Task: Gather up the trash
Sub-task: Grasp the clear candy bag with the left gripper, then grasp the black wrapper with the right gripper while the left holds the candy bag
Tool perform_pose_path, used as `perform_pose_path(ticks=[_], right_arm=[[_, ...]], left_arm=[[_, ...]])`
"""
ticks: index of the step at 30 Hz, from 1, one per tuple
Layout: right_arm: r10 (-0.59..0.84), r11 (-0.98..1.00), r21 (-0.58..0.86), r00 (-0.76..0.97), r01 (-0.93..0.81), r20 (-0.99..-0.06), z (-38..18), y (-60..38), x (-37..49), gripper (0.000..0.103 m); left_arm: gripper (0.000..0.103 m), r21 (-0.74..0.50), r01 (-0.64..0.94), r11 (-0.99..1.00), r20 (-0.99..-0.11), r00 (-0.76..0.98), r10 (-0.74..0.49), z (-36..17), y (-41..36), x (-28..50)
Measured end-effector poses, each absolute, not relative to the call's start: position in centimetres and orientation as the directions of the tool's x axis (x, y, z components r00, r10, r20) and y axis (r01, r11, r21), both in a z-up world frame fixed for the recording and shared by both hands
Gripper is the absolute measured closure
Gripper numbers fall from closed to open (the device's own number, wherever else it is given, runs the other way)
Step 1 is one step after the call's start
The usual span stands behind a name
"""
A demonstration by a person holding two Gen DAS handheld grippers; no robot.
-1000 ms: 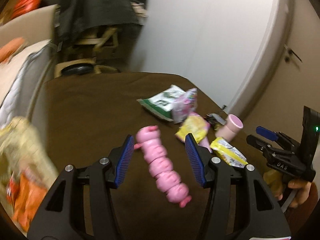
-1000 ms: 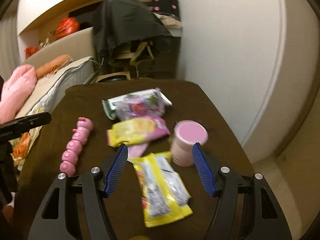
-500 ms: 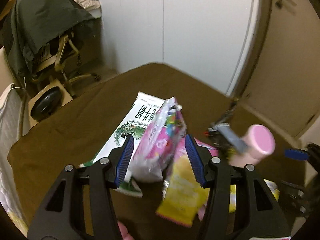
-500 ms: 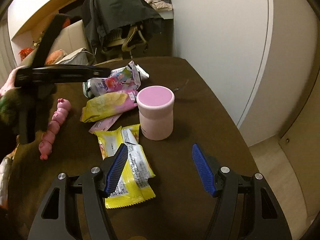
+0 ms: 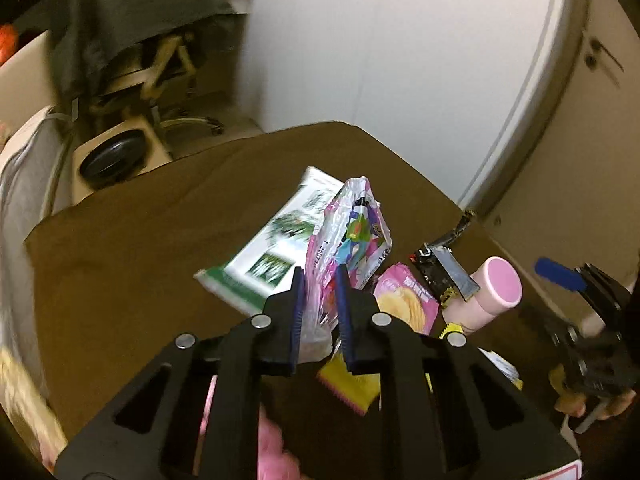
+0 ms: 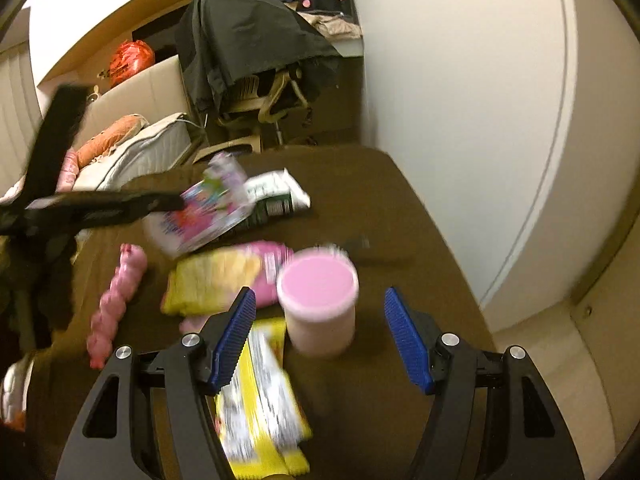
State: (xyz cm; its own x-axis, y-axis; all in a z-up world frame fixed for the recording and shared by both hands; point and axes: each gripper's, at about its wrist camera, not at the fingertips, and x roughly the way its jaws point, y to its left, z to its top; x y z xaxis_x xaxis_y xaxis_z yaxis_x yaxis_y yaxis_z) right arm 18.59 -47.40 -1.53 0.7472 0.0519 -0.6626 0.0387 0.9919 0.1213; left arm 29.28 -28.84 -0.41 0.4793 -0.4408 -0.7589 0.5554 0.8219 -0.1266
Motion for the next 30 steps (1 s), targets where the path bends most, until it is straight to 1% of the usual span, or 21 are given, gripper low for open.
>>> perform_pose_path(ticks=[6,9,11,13,16,18,20,21,22,23,26,30], right_arm=[[0.053,0.994,0.109,0.751,0.025,-0.658,-0.4,-48.3,20.3,0.041],[0.047,0.998,0.063,0.726,-0.004,-0.687,-1.5,-47.4,19.8,0.041],[0.041,0.998,0.068,0.700,0.011,-0.713,-2.8,-47.1,19.6,0.041],[0.034,0.997,0.075,0.702,0.028,-0.712,-3.1,-47.1,19.1,0.042],[0.061,0.996,0.089,0.711,0.003,-0.700,-2.0,-47.1,19.2,0.042],[0.067,0.997,0.072,0.708,-0.022,-0.703,-1.0,-46.9,20.1,0.042],[0.076,0.997,0.071,0.704,-0.036,-0.706,-0.4,-47.3,21.6,0.042],[0.086,0.996,0.083,0.696,-0.038,-0.713,-0.2,-47.7,22.6,0.049],[0.101,0.994,0.100,0.682,-0.041,-0.724,-0.2,-48.2,23.5,0.053],[0.122,0.991,0.125,0.662,-0.042,-0.740,-0.2,-48.9,24.7,0.055],[0.146,0.987,0.159,0.606,-0.032,-0.782,-0.9,-49.7,27.2,0.055],[0.144,0.987,0.161,0.515,-0.011,-0.845,-3.7,-49.1,29.1,0.055]], left_arm=[[0.088,-0.216,0.478,0.851,-0.742,0.486,-0.462,1.2,-23.8,26.5],[0.088,-0.233,0.462,0.856,-0.737,0.490,-0.465,1.3,-21.7,24.9],[0.088,-0.243,0.444,0.862,-0.733,0.497,-0.463,1.1,-20.7,23.8],[0.088,-0.262,0.425,0.866,-0.732,0.497,-0.466,0.8,-19.8,22.6],[0.088,-0.269,0.411,0.871,-0.745,0.485,-0.459,0.0,-19.1,21.4],[0.088,-0.263,0.400,0.878,-0.754,0.483,-0.446,-0.6,-18.6,20.9],[0.088,-0.283,0.380,0.881,-0.755,0.479,-0.449,-0.9,-17.9,20.8],[0.088,-0.294,0.369,0.882,-0.752,0.480,-0.452,-1.0,-17.6,20.6],[0.088,-0.301,0.360,0.883,-0.749,0.484,-0.453,-1.0,-17.2,20.5],[0.088,-0.302,0.356,0.885,-0.747,0.488,-0.451,-0.9,-17.0,20.5],[0.088,-0.307,0.346,0.887,-0.741,0.497,-0.450,-0.8,-16.3,20.2],[0.088,-0.319,0.333,0.888,-0.735,0.504,-0.453,-0.9,-15.5,20.2]])
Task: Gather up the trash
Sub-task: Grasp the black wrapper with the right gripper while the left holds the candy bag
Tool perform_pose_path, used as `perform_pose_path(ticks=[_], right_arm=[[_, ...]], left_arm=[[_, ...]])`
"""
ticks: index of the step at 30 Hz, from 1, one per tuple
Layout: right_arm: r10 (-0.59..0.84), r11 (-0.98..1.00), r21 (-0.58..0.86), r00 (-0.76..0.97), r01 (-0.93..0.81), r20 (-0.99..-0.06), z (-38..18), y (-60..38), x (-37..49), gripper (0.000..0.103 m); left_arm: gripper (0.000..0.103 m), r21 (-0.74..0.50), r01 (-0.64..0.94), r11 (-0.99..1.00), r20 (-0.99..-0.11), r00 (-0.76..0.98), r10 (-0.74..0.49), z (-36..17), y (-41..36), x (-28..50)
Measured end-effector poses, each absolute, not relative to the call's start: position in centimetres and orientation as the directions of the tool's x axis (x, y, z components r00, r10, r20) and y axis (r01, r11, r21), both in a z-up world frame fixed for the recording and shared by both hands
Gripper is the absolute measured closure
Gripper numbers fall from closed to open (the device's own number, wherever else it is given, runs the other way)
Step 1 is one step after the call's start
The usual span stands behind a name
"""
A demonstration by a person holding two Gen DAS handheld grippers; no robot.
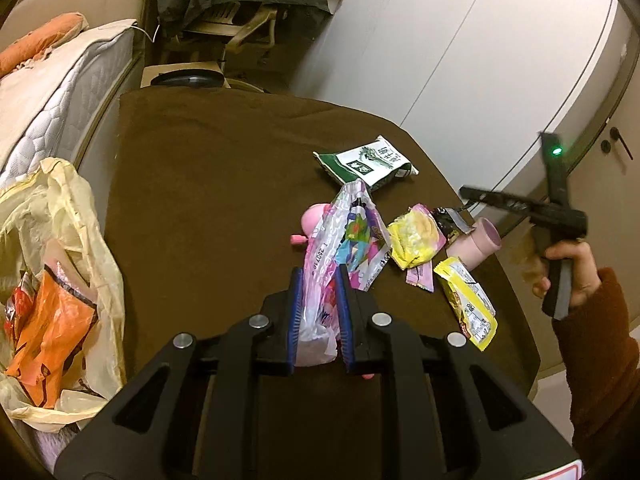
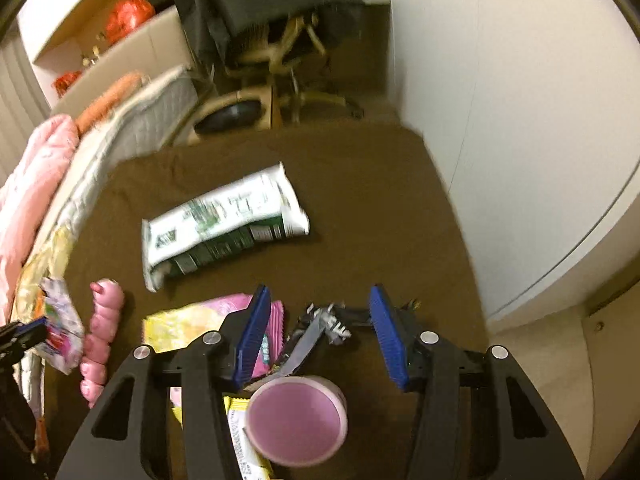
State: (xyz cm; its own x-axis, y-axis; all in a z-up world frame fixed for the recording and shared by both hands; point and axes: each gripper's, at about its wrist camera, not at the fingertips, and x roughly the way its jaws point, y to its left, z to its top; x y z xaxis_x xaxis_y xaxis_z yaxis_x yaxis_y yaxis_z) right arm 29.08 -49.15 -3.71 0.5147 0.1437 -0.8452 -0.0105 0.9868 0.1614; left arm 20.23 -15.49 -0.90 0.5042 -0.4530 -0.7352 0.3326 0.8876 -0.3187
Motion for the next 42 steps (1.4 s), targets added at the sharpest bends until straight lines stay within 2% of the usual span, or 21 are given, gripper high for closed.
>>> perform_pose_path(ticks=[3,7,8,9,12,23,29,31,35,41,42], right_arm=[[0.141,0.986,0.168,0.464,0.018,-0.875,-5.5,-49.1,29.8,0.056],[0.183,0.978,0.210,0.448,0.012,-0.875,-6.3,-48.8,29.4,0.085],[0.182,0.978,0.209,0.456,0.008,-0.871,-6.0,-48.5,29.2,0.089],[0.173,0.980,0.197,0.469,0.002,-0.866,-5.5,-48.2,28.8,0.093],[0.170,0.982,0.188,0.509,-0.016,-0.844,-4.2,-47.5,27.8,0.096],[0.208,0.975,0.211,0.636,-0.072,-0.743,1.7,-45.4,23.9,0.098],[0.059,0.998,0.033,0.741,-0.050,-0.669,2.1,-42.7,20.9,0.098],[0.038,0.998,-0.016,0.739,-0.066,-0.672,1.0,-41.6,20.6,0.097],[0.001,0.995,-0.068,0.674,-0.077,-0.739,-2.3,-40.4,21.0,0.097],[-0.073,0.991,-0.127,0.660,-0.034,-0.748,-3.0,-39.9,22.8,0.096],[-0.080,0.992,-0.126,0.657,-0.023,-0.749,-3.0,-39.8,23.3,0.090]], left_arm=[[0.088,-0.323,0.328,0.888,-0.738,0.500,-0.453,-1.1,-15.1,20.4],[0.088,-0.332,0.320,0.887,-0.738,0.498,-0.456,-1.2,-14.3,20.4],[0.088,-0.333,0.317,0.888,-0.738,0.498,-0.455,-1.2,-14.2,20.5],[0.088,-0.337,0.313,0.888,-0.738,0.498,-0.455,-1.2,-14.1,20.5],[0.088,-0.349,0.306,0.886,-0.733,0.500,-0.461,-1.2,-13.8,20.5],[0.088,-0.370,0.289,0.883,-0.717,0.515,-0.469,-0.6,-11.9,19.4],[0.088,-0.385,0.279,0.880,-0.712,0.516,-0.475,-0.6,-11.2,19.1],[0.088,-0.389,0.278,0.878,-0.712,0.514,-0.478,-0.6,-11.0,19.1],[0.088,-0.392,0.288,0.874,-0.712,0.507,-0.486,-0.7,-11.0,19.0],[0.088,-0.394,0.296,0.870,-0.713,0.499,-0.492,-1.3,-10.6,19.5],[0.088,-0.395,0.297,0.869,-0.713,0.498,-0.494,-1.5,-10.6,19.8]])
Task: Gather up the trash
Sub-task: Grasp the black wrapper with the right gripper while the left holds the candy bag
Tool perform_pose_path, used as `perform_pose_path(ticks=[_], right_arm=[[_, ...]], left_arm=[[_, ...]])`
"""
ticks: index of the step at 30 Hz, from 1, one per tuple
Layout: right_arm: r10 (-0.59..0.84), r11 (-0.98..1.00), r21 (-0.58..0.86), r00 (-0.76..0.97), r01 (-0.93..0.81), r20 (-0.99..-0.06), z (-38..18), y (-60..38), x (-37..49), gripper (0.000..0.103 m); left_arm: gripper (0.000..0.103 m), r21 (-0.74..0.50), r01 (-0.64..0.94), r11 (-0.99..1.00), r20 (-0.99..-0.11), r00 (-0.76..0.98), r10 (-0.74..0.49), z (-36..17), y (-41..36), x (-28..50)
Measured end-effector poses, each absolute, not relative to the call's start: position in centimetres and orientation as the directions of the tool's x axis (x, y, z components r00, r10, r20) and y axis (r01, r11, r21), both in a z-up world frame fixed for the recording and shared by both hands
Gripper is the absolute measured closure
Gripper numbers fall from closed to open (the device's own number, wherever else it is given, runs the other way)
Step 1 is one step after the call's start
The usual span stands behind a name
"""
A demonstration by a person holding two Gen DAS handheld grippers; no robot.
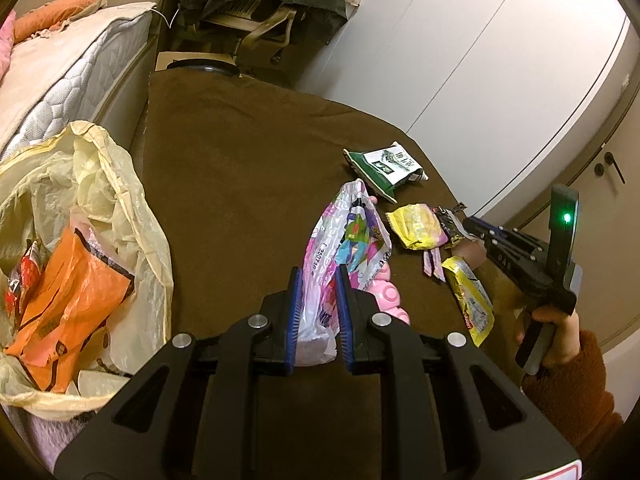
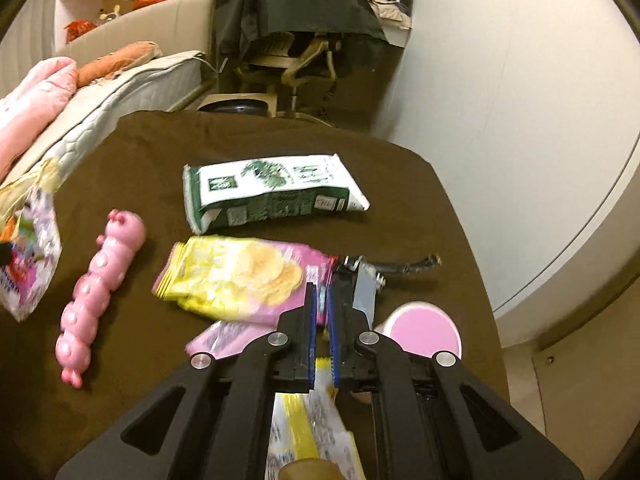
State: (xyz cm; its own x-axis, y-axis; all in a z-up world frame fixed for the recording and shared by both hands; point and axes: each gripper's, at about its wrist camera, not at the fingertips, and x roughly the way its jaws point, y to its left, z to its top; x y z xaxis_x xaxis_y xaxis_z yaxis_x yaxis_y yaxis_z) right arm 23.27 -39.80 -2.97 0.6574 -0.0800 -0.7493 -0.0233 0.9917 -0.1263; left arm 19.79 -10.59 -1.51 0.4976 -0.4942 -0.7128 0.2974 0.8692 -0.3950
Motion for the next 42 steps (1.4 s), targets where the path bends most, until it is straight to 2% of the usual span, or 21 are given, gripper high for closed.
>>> perform_pose_path(ticks=[1,3,10,13,18,20,21,22,33,42], right_arm=[[-0.078,0.993,-0.118,0.655,-0.017,-0.751,-2.9,-39.7,23.8,0.076],[-0.069,0.997,-0.082,0.638,0.009,-0.767,-2.9,-39.6,25.3,0.060],[-0.259,0.966,-0.210,0.525,0.153,-0.810,-4.7,-39.5,29.2,0.059],[-0.333,0.943,-0.299,0.476,0.148,-0.814,-5.8,-39.2,30.6,0.059],[-0.324,0.946,-0.299,0.440,0.127,-0.838,-6.6,-39.2,31.0,0.071],[-0.306,0.951,-0.287,0.453,0.111,-0.838,-6.4,-39.0,30.5,0.083],[-0.297,0.954,-0.278,0.466,0.110,-0.834,-6.0,-38.8,30.1,0.097],[-0.289,0.957,-0.270,0.479,0.111,-0.829,-5.5,-38.7,29.8,0.098],[-0.072,0.997,-0.054,0.655,0.048,-0.752,1.3,-37.5,22.5,0.099],[0.131,0.989,0.144,0.671,-0.037,-0.730,0.2,-36.5,17.2,0.098]], left_arm=[[0.088,-0.395,0.301,0.868,-0.711,0.498,-0.496,-1.6,-10.6,20.1],[0.088,-0.393,0.309,0.866,-0.711,0.496,-0.499,-1.9,-10.5,20.6],[0.088,-0.426,0.341,0.838,-0.700,0.462,-0.544,-3.6,-9.9,22.8],[0.088,-0.456,0.343,0.821,-0.688,0.450,-0.570,-4.2,-9.4,23.5],[0.088,-0.481,0.332,0.812,-0.679,0.444,-0.584,-4.9,-8.8,23.9],[0.088,-0.488,0.325,0.810,-0.680,0.441,-0.586,-5.1,-8.7,23.9],[0.088,-0.487,0.324,0.811,-0.680,0.443,-0.585,-5.0,-8.6,23.9],[0.088,-0.483,0.323,0.814,-0.680,0.446,-0.581,-4.9,-8.5,23.9],[0.088,-0.462,0.300,0.835,-0.690,0.469,-0.551,-3.4,-8.0,21.9],[0.088,-0.442,0.293,0.848,-0.708,0.465,-0.531,-3.1,-8.3,19.9]])
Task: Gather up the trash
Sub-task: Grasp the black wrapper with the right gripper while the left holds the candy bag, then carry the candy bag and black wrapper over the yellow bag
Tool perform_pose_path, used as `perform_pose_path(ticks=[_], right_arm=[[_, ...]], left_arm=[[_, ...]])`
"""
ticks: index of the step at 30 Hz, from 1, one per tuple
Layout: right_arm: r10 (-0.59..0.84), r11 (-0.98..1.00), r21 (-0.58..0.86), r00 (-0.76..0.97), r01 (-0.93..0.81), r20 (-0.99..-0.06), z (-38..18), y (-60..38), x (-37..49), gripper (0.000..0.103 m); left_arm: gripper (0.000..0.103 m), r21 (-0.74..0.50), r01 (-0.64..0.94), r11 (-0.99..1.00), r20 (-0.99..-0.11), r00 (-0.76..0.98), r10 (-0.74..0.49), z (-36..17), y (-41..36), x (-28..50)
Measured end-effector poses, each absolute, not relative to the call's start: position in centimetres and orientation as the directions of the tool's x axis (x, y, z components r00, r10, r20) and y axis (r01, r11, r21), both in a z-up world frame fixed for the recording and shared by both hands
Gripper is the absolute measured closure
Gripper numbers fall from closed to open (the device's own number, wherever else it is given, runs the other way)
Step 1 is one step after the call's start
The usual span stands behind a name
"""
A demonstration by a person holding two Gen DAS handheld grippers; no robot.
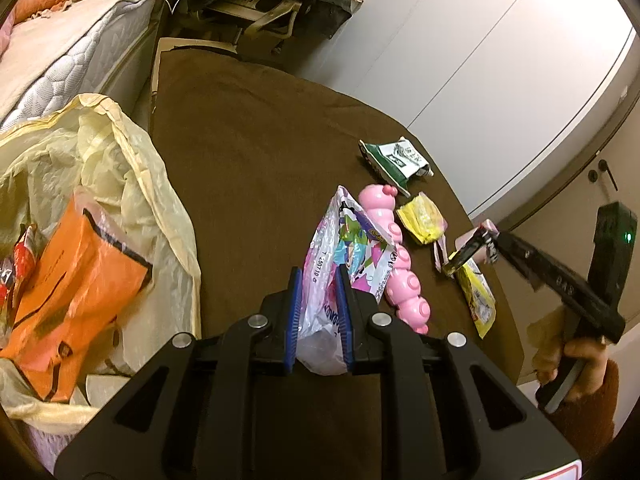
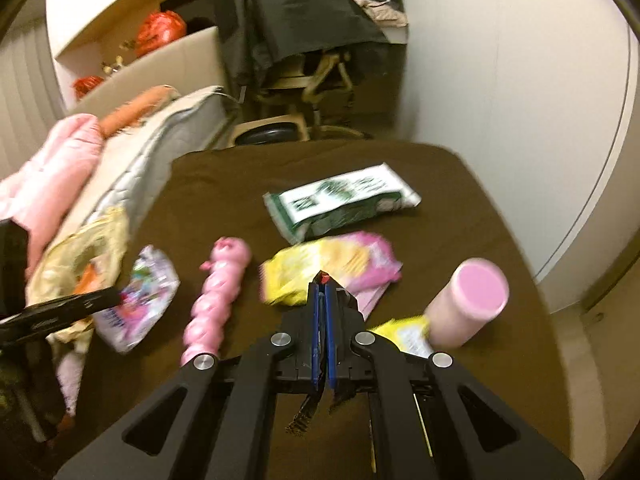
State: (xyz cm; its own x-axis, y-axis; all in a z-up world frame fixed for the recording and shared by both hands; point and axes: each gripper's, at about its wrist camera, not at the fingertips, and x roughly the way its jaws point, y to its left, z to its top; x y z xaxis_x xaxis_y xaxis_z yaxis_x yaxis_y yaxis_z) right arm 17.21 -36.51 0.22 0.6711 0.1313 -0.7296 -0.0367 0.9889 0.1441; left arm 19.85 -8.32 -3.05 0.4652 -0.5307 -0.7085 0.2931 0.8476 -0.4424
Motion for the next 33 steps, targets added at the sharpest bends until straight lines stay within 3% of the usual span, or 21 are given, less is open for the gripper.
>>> perform_pose_path(ticks=[2,4,5,22,23,24,33], right_arm=[[0.132,0.988,0.154,0.662,-0.026,-0.738,-0.9,-36.7,17.0,0.090],[0.158,0.982,0.188,0.658,-0.025,-0.736,-1.8,-36.9,16.9,0.056],[0.173,0.979,0.203,0.655,-0.031,-0.736,-2.2,-37.0,16.8,0.054],[0.137,0.989,0.141,0.598,-0.041,-0.790,-6.4,-37.0,14.8,0.055],[0.148,0.988,0.147,0.593,-0.049,-0.792,-6.6,-37.0,14.6,0.058],[0.159,0.986,0.157,0.584,-0.054,-0.796,-6.8,-37.0,14.3,0.073],[0.216,0.974,0.204,0.665,-0.097,-0.715,-3.0,-36.7,12.9,0.076]], left_arm=[[0.088,-0.432,0.293,0.853,-0.716,0.464,-0.522,-3.1,-8.6,19.6],[0.088,-0.422,0.293,0.858,-0.722,0.464,-0.514,-3.1,-8.8,19.4],[0.088,-0.416,0.293,0.861,-0.725,0.464,-0.509,-3.1,-8.9,19.4],[0.088,-0.369,0.278,0.887,-0.762,0.455,-0.460,-3.9,-9.5,18.1],[0.088,-0.366,0.280,0.887,-0.762,0.457,-0.459,-3.8,-9.7,18.0],[0.088,-0.363,0.283,0.888,-0.761,0.459,-0.458,-3.7,-9.8,17.9],[0.088,-0.340,0.305,0.890,-0.738,0.499,-0.453,-1.9,-10.1,17.0]])
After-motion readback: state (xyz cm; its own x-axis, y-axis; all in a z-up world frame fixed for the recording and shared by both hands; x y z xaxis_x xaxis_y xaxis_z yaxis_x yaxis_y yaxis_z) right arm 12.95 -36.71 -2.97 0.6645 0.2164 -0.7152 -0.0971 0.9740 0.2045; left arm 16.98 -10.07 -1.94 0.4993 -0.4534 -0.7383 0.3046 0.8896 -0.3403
